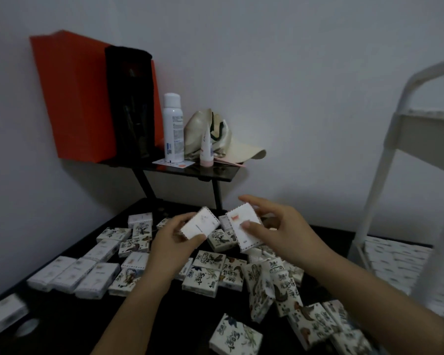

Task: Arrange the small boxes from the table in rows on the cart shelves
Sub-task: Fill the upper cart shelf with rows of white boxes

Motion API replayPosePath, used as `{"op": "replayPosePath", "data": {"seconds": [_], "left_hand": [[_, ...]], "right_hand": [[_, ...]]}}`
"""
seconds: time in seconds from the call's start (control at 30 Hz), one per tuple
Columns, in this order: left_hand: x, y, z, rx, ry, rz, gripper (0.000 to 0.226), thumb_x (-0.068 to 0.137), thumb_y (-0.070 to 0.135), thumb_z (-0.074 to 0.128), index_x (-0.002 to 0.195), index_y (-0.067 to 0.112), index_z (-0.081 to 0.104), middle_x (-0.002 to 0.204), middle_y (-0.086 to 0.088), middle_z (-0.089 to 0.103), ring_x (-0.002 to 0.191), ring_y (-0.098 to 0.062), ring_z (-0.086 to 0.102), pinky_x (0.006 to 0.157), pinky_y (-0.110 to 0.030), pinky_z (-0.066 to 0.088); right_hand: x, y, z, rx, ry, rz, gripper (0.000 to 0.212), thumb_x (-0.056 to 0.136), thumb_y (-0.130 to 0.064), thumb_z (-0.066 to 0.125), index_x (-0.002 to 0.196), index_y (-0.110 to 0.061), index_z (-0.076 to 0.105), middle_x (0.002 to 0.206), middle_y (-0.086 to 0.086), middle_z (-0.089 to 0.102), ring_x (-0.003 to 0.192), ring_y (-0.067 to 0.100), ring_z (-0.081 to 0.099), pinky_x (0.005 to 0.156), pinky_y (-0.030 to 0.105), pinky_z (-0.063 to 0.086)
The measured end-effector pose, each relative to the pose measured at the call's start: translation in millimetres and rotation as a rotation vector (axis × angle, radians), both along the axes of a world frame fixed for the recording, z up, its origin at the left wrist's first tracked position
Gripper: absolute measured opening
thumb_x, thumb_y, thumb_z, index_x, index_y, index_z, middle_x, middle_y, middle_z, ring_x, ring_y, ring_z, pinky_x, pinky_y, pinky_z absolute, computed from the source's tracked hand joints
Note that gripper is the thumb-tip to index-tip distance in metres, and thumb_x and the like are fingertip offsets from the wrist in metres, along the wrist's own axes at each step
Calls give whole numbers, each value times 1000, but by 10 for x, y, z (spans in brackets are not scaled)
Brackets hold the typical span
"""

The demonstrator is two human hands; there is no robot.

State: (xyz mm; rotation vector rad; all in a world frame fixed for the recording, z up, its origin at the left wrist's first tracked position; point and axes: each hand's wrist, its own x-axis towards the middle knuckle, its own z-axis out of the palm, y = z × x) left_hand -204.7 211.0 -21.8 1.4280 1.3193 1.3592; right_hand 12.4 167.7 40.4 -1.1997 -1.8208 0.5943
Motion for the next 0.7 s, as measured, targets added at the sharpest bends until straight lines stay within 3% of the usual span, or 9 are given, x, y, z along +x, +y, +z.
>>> {"op": "replayPosePath", "data": {"seconds": [0.13, 0.2, 0.3, 0.43, 0.53, 0.7], "left_hand": [[131, -400, 220, 32, -79, -105, 43, 86, 11, 71, 117, 40, 64, 110, 7, 65, 89, -14, 67, 77, -38, 59], [222, -571, 383, 47, -93, -169, 43, 86, 9, 70, 117, 40, 65, 109, 3, 66, 82, -13, 69, 74, -36, 60], [391, -807, 679, 109, -57, -244, 43, 85, 10, 71, 114, 41, 66, 107, -4, 68, 81, -17, 69, 69, -30, 59], [656, -1129, 1139, 220, -27, -342, 43, 84, 7, 72, 112, 38, 68, 103, 4, 72, 84, -8, 68, 64, -19, 53], [885, -1378, 1488, 306, 11, -424, 41, 83, 7, 71, 114, 34, 68, 102, 8, 73, 93, -12, 67, 73, -28, 59], [1361, -1676, 2023, 426, 30, -545, 43, 80, 4, 73, 113, 31, 69, 101, 3, 74, 88, -11, 69, 65, -18, 54]], "right_hand": [[133, -258, 130, 55, -50, -44, 48, 89, -32, 68, 128, -53, 53, 91, -14, 56, 60, -3, 53, 61, 6, 40], [208, -410, 200, 80, -69, -45, 47, 88, -35, 68, 127, -57, 52, 95, -13, 58, 63, -6, 54, 67, 11, 44], [344, -669, 362, 129, -53, -52, 46, 86, -33, 70, 121, -58, 54, 110, -11, 62, 81, 6, 64, 79, 30, 56], [595, -1113, 717, 196, -20, -58, 33, 85, -25, 71, 107, -45, 57, 102, -12, 64, 85, 14, 68, 80, 45, 57], [803, -1495, 1038, 252, 8, -45, 29, 86, -18, 69, 108, -32, 56, 101, -4, 67, 84, 19, 68, 78, 47, 57], [1169, -2022, 1573, 380, 19, -100, 29, 86, -18, 68, 112, -29, 59, 102, 2, 67, 83, 25, 70, 75, 41, 60]]}}
